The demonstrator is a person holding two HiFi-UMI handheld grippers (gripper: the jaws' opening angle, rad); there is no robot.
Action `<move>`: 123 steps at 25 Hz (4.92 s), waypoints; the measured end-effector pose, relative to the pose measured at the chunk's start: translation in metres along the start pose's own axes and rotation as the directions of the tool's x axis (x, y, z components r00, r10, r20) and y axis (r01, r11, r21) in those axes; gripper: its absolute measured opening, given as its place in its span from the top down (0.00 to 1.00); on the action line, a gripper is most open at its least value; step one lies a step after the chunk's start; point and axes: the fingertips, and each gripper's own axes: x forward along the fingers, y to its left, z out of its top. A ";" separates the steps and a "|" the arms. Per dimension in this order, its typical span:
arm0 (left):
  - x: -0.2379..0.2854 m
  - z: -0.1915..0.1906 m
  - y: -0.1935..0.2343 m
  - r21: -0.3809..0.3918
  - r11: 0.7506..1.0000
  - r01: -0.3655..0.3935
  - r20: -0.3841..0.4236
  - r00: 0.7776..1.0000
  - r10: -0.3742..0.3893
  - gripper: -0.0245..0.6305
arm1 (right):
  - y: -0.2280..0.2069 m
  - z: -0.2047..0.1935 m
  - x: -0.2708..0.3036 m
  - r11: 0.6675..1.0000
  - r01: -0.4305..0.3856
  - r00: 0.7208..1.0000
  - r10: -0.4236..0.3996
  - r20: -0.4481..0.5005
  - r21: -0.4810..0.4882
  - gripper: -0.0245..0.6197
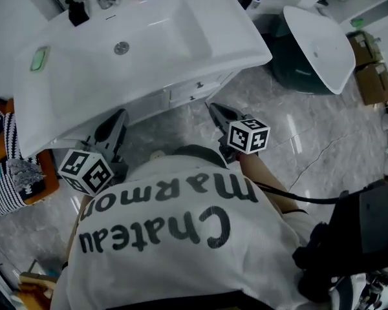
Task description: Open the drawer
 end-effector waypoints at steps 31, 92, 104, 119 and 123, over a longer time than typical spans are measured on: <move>-0.097 -0.124 -0.042 -0.223 0.678 -0.700 -0.148 0.712 0.686 0.95 | -0.151 -0.092 0.161 0.999 0.038 0.932 -0.040 -0.360 -0.015 0.67; -0.071 -0.145 -0.023 -0.216 0.738 -0.640 -0.177 0.769 0.615 0.95 | -0.162 -0.154 0.146 0.983 0.138 0.836 -0.183 -0.518 -0.125 0.72; -0.061 -0.146 -0.031 -0.196 0.767 -0.610 -0.179 0.792 0.584 0.95 | -0.158 -0.176 0.121 0.985 0.108 0.814 -0.165 -0.557 -0.133 0.72; -0.046 -0.145 -0.028 -0.186 0.786 -0.589 -0.192 0.807 0.559 0.95 | -0.153 -0.186 0.107 0.987 0.054 0.808 -0.134 -0.574 -0.154 0.72; -0.044 -0.143 -0.026 -0.183 0.787 -0.589 -0.194 0.806 0.558 0.95 | -0.153 -0.187 0.105 0.987 0.037 0.801 -0.125 -0.585 -0.159 0.72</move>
